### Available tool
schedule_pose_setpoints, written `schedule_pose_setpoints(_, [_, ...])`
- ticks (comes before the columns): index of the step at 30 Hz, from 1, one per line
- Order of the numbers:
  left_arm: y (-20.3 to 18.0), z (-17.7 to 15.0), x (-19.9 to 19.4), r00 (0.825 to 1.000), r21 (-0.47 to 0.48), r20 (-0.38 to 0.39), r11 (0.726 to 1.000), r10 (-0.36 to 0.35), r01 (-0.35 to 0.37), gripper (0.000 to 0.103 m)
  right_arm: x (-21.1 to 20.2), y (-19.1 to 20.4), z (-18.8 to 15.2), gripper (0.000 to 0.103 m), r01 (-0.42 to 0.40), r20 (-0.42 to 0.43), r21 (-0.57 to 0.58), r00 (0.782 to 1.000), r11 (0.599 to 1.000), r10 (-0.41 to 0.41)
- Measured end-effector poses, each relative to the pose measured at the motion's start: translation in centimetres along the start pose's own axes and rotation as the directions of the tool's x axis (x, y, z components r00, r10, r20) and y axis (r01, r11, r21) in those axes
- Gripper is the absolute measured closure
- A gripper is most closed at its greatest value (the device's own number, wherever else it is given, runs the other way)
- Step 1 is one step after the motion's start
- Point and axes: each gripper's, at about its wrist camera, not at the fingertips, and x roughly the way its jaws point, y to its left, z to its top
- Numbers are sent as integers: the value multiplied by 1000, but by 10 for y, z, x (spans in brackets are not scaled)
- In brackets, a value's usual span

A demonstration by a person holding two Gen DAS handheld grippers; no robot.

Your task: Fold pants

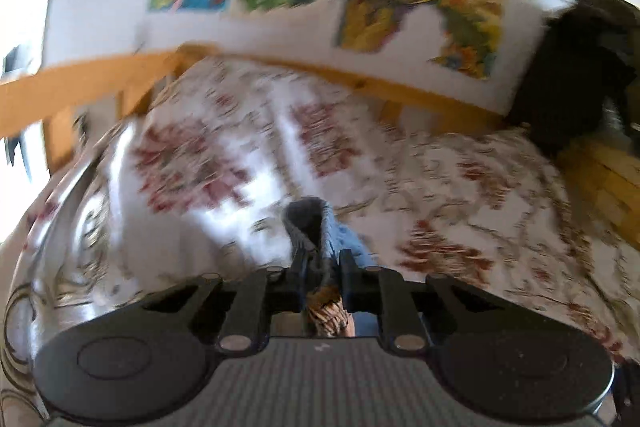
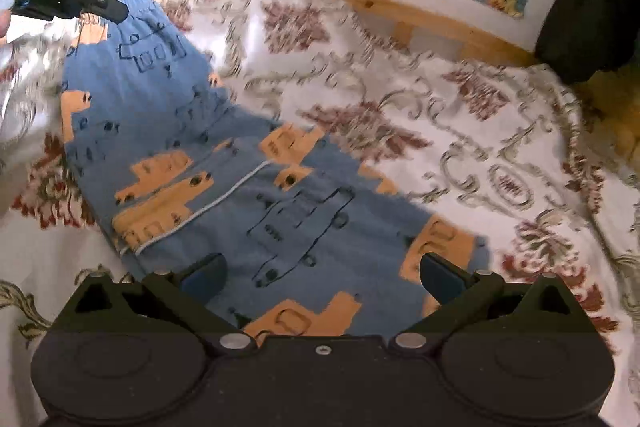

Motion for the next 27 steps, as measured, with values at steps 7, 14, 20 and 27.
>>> schedule_pose_setpoints(7, [-104, -1, -12, 992, 146, -27, 981, -125, 128, 86, -30, -66, -6, 1, 50, 41, 133, 998, 990, -56])
schedule_pose_setpoints(14, [-207, -52, 6, 956, 302, -171, 911, -238, 281, 86, -53, -141, -32, 1, 96, 24, 228, 994, 969, -105])
schedule_pose_setpoints(20, [-261, -107, 22, 927, 376, -283, 861, -245, 342, 86, -60, -173, -52, 1, 146, -10, 258, 989, 955, -148])
schedule_pose_setpoints(27, [-273, -121, 28, 895, 320, -335, 858, -295, 403, 100, -62, -177, -65, 1, 154, -37, 275, 988, 949, -150])
